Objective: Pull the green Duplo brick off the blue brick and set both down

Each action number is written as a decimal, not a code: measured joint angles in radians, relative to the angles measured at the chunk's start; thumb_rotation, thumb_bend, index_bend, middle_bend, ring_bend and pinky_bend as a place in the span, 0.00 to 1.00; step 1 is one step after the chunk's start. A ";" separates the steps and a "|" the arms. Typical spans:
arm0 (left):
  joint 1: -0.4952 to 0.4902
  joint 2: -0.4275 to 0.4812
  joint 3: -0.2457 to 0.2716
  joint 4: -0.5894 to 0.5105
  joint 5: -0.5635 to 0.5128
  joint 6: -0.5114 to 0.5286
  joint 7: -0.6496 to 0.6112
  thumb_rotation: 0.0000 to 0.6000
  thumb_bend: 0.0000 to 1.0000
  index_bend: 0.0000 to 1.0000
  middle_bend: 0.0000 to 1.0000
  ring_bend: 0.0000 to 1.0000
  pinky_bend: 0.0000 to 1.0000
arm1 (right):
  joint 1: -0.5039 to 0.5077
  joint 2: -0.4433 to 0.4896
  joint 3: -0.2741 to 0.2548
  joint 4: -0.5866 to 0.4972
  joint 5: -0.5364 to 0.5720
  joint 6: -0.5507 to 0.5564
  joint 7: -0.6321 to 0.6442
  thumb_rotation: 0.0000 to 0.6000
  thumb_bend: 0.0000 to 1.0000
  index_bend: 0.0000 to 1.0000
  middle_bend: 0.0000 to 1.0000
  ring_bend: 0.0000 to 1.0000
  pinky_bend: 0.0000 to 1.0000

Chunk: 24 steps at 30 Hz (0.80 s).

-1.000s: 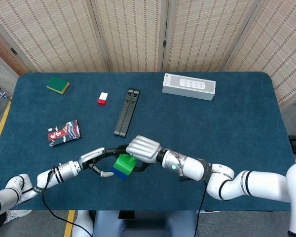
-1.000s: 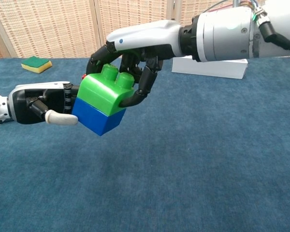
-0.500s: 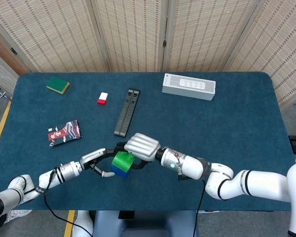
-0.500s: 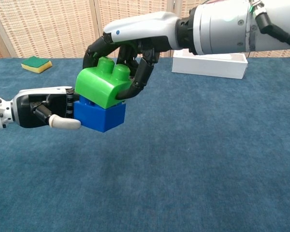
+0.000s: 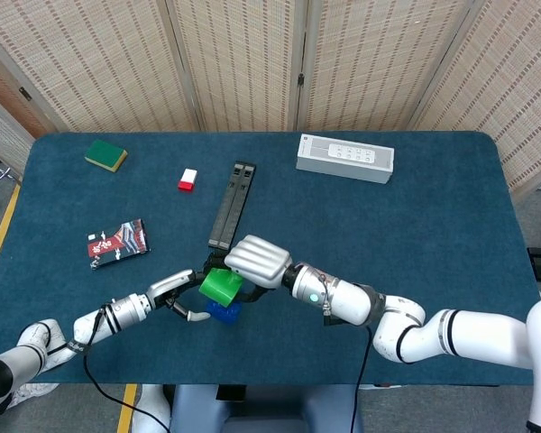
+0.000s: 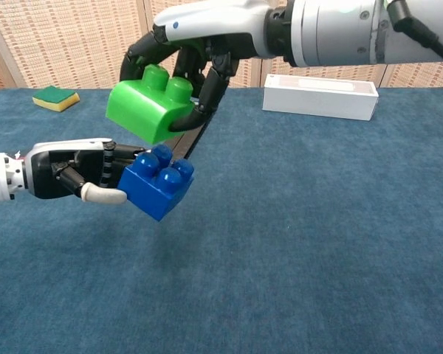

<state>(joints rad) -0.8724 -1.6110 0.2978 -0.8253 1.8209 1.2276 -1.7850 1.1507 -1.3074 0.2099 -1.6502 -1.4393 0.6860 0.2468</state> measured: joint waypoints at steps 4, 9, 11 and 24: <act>0.007 -0.008 -0.002 0.014 -0.016 -0.036 0.053 1.00 0.33 0.85 0.41 0.12 0.11 | -0.005 0.014 0.011 -0.008 0.003 0.013 0.002 1.00 0.36 0.82 0.69 0.73 0.73; 0.024 -0.004 -0.017 0.028 -0.063 -0.101 0.165 1.00 0.33 0.85 0.41 0.12 0.11 | -0.020 0.051 0.006 -0.026 0.006 0.019 -0.010 1.00 0.36 0.82 0.69 0.74 0.73; 0.031 0.013 -0.027 0.026 -0.087 -0.127 0.212 1.00 0.33 0.85 0.41 0.12 0.11 | -0.036 0.078 -0.001 -0.038 0.007 0.027 -0.018 1.00 0.36 0.82 0.69 0.73 0.73; 0.087 0.217 -0.133 -0.174 -0.246 -0.155 0.662 1.00 0.34 0.85 0.41 0.12 0.11 | -0.203 0.191 -0.151 -0.090 -0.047 0.107 -0.119 1.00 0.36 0.82 0.69 0.74 0.73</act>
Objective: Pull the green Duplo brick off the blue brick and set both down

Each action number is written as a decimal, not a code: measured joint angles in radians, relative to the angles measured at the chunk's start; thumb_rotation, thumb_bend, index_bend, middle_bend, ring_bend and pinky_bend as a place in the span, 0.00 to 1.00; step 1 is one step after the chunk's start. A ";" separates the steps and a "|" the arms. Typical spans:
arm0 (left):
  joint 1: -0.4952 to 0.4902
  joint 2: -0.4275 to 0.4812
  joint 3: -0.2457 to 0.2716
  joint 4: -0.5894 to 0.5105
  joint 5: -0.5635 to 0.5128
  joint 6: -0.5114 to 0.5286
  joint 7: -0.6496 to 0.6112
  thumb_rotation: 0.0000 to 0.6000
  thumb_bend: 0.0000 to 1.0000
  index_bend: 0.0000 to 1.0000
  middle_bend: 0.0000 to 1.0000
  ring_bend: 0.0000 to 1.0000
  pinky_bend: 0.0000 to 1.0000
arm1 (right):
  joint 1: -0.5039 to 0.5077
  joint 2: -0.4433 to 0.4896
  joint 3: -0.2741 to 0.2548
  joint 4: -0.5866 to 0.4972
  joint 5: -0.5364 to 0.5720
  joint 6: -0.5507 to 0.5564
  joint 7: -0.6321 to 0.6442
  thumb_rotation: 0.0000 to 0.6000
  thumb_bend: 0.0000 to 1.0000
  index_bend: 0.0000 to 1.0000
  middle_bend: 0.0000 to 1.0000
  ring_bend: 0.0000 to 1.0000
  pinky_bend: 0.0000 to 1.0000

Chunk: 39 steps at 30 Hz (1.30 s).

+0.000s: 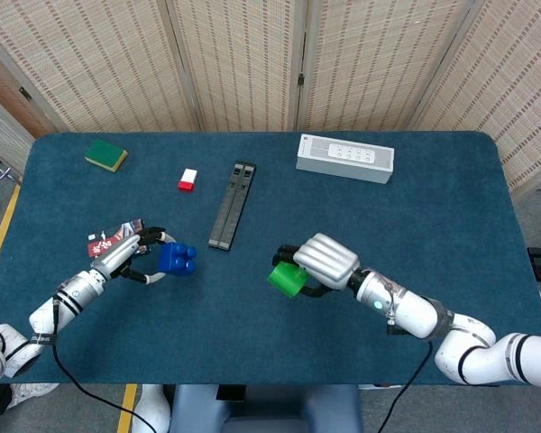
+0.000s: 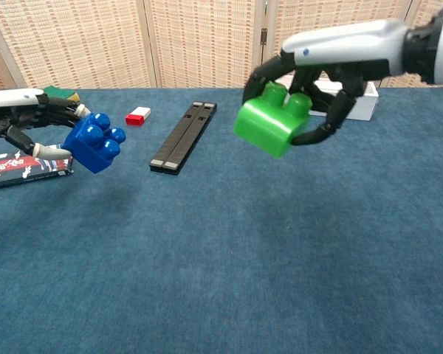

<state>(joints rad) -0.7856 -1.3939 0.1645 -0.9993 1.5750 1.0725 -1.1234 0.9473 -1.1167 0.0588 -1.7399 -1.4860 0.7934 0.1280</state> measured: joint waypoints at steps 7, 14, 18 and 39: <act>0.062 0.085 -0.039 -0.151 -0.088 0.000 0.363 1.00 0.34 0.85 0.41 0.13 0.11 | -0.063 -0.018 -0.069 0.033 -0.027 0.008 -0.107 1.00 0.36 0.82 0.69 0.74 0.73; 0.150 0.103 -0.064 -0.185 -0.146 0.027 0.651 1.00 0.34 0.85 0.41 0.13 0.10 | -0.132 -0.031 -0.098 0.096 -0.005 0.041 -0.142 1.00 0.36 0.82 0.69 0.74 0.73; 0.181 0.086 -0.078 -0.173 -0.158 0.041 0.757 1.00 0.34 0.85 0.41 0.13 0.09 | -0.151 -0.052 -0.108 0.144 0.004 0.038 -0.141 1.00 0.36 0.82 0.69 0.73 0.73; 0.223 0.120 -0.142 -0.234 -0.157 0.010 0.849 1.00 0.21 0.00 0.09 0.00 0.00 | -0.139 -0.052 -0.092 0.164 0.142 -0.119 -0.180 1.00 0.36 0.00 0.00 0.19 0.31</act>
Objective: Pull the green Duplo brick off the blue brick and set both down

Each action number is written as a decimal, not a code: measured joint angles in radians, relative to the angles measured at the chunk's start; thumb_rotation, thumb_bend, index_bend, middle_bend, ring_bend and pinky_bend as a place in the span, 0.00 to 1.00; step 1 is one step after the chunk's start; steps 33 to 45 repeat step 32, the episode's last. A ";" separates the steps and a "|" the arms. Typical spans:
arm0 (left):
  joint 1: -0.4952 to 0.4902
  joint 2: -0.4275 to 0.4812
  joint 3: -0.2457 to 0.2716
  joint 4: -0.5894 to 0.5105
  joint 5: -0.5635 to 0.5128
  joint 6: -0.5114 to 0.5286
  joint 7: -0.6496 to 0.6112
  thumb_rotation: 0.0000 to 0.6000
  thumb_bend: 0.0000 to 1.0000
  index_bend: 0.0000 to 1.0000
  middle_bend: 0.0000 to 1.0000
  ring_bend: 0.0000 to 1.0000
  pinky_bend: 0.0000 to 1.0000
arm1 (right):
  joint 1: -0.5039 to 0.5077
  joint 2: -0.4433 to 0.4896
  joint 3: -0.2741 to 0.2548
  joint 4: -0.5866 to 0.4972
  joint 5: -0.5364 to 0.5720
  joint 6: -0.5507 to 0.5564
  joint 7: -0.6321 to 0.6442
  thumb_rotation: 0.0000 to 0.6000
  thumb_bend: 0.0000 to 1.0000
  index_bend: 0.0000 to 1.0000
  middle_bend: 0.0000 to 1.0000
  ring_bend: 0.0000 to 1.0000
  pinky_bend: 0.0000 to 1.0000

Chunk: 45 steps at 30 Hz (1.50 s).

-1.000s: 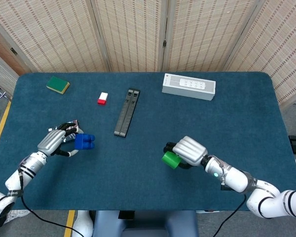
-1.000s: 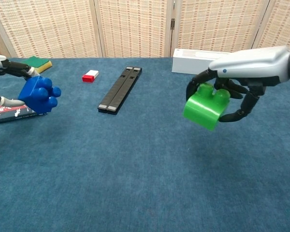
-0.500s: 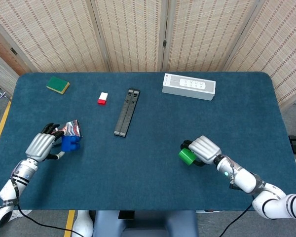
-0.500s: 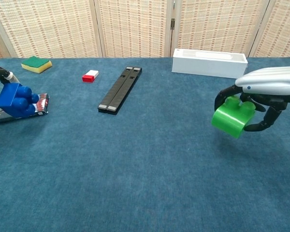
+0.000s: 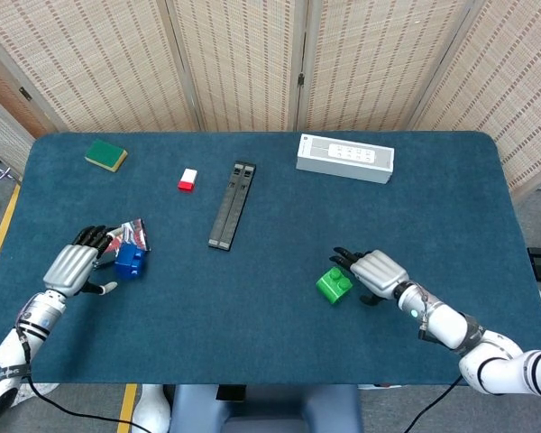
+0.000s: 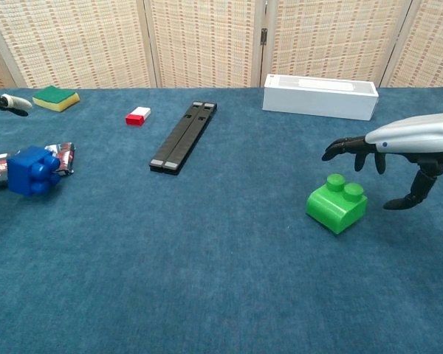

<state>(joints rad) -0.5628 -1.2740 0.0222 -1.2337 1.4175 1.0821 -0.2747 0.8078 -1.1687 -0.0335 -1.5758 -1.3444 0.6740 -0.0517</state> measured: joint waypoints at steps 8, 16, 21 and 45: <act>0.010 0.041 -0.017 -0.078 -0.014 -0.012 0.069 1.00 0.22 0.00 0.05 0.00 0.00 | -0.011 0.074 0.014 -0.074 0.063 0.019 -0.074 1.00 0.36 0.00 0.00 0.09 0.22; 0.071 0.120 -0.020 -0.237 -0.005 0.100 0.210 1.00 0.28 0.02 0.05 0.00 0.00 | -0.139 0.157 0.001 -0.202 0.148 0.284 -0.223 1.00 0.36 0.00 0.00 0.00 0.02; 0.167 0.128 -0.010 -0.292 -0.009 0.220 0.333 1.00 0.28 0.04 0.05 0.00 0.00 | -0.286 0.143 -0.027 -0.234 0.150 0.563 -0.340 1.00 0.36 0.00 0.00 0.00 0.00; 0.226 0.070 -0.012 -0.278 0.006 0.286 0.477 1.00 0.28 0.07 0.05 0.00 0.00 | -0.536 0.066 -0.063 -0.210 0.067 0.817 -0.400 1.00 0.36 0.00 0.00 0.00 0.00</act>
